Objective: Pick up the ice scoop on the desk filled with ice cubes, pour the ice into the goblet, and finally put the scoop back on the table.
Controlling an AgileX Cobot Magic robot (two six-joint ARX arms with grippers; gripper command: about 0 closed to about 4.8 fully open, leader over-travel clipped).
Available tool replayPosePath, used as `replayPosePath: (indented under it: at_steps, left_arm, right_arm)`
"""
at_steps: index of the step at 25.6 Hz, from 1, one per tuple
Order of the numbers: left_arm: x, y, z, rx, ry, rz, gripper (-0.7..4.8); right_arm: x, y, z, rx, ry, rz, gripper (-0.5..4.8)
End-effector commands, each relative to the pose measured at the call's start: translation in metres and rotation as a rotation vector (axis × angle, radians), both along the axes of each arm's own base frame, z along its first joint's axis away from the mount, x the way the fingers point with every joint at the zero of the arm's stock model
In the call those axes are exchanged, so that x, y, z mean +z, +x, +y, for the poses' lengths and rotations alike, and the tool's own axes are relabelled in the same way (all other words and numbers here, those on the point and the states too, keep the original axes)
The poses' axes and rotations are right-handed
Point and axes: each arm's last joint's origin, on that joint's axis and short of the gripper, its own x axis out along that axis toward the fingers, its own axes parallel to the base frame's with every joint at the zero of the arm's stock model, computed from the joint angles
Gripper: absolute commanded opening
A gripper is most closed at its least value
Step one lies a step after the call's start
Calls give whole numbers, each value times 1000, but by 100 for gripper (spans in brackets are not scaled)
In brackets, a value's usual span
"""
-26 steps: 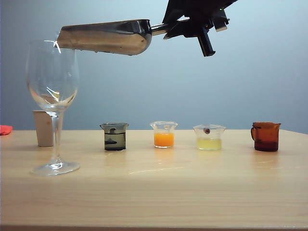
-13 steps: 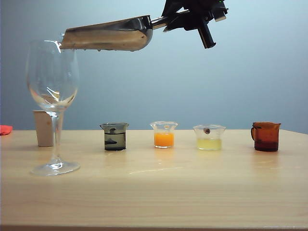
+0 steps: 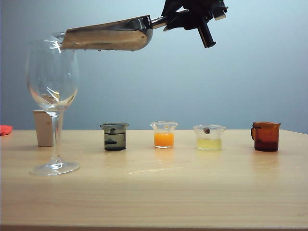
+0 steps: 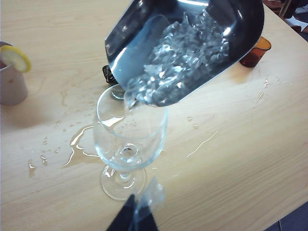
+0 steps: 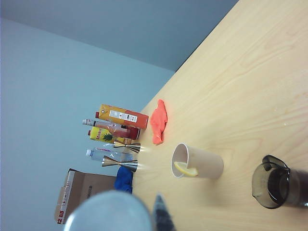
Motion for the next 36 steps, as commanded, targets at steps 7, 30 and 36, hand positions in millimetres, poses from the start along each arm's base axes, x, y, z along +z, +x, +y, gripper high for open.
replayPosePath:
  at_steps: [7,30,36]
  left_arm:
    - [1,-1,0,0,0,-3,-5]
    - [0,-2,0,1,4,11,-5]
    - [0,-2,0,2,4,11,-5]
  right_arm:
    - [10,-3,2,1,20,-54,-6]
    - [11,-3,2,5,4,-67,-6]
    - [11,-3,2,5,5,-68,-6]
